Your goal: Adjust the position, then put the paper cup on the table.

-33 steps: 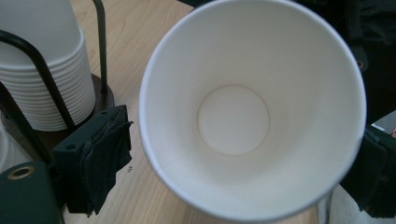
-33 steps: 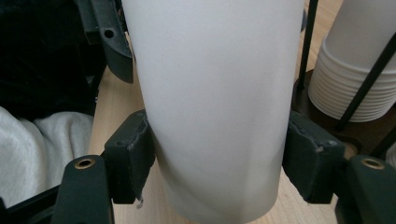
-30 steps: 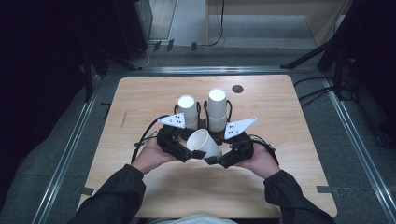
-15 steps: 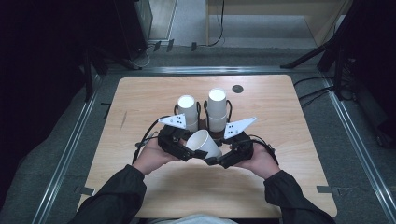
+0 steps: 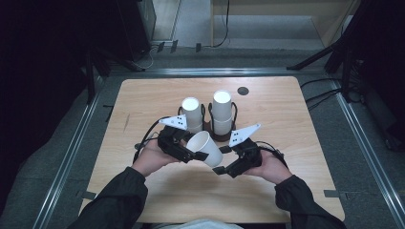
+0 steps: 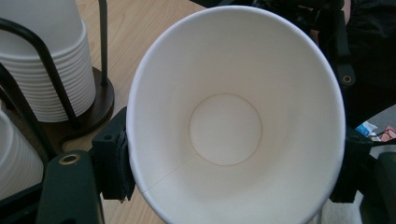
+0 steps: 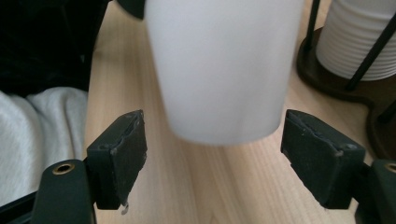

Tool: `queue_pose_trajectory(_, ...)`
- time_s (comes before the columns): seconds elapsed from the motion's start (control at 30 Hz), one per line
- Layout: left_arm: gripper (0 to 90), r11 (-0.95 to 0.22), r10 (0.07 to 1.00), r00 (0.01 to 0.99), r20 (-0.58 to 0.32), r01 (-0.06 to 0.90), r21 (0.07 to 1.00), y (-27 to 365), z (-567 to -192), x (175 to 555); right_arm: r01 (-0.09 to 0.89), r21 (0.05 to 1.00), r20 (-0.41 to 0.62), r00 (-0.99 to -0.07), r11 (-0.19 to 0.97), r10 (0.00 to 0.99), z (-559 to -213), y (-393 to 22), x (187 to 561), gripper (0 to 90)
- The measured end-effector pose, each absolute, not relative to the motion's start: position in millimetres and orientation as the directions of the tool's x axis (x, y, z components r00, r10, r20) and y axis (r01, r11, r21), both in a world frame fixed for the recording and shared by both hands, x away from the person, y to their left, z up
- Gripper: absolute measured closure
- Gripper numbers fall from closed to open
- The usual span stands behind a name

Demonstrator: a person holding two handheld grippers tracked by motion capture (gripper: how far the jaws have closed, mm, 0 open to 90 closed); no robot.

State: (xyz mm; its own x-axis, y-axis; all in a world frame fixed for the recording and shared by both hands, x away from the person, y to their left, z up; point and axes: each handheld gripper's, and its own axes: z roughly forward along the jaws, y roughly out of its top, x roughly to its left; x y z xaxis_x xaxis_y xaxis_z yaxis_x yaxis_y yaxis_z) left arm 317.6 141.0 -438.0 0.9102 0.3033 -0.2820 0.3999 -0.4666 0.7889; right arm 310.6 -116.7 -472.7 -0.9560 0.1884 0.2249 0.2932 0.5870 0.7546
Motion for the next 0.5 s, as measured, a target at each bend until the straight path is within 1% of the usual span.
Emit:
queue_pose_trajectory(0.17,22.8,-0.488,0.304,0.919,-0.252,0.377,0.787,143,-437,316,0.286,0.758,0.209,-0.958,0.586,0.197,-473,-120,309,22.4)
queue_pose_trajectory(0.27,22.7,-0.495,0.306,0.92,-0.246,0.374,0.784,145,-437,317,0.276,0.761,0.183,-0.96,0.588,0.213,-472,-123,310,22.2)
queue_pose_trajectory(0.3,22.7,-0.497,0.302,0.92,-0.25,0.375,0.782,146,-436,317,0.256,0.767,0.157,-0.964,0.588,0.215,-471,-127,311,22.5)
queue_pose_trajectory(0.33,22.7,-0.493,0.297,0.923,-0.244,0.367,0.789,147,-436,317,0.256,0.767,0.157,-0.964,0.588,0.215,-471,-127,311,22.5)
queue_pose_trajectory(0.4,22.7,-0.498,0.295,0.926,-0.236,0.359,0.79,149,-434,317,0.216,0.787,0.141,-0.975,0.577,0.173,-467,-135,312,22.9)
queue_pose_trajectory(0.5,22.8,-0.506,0.3,0.925,-0.234,0.362,0.783,151,-435,317,0.208,0.8,0.134,-0.976,0.563,0.17,-465,-138,312,22.9)
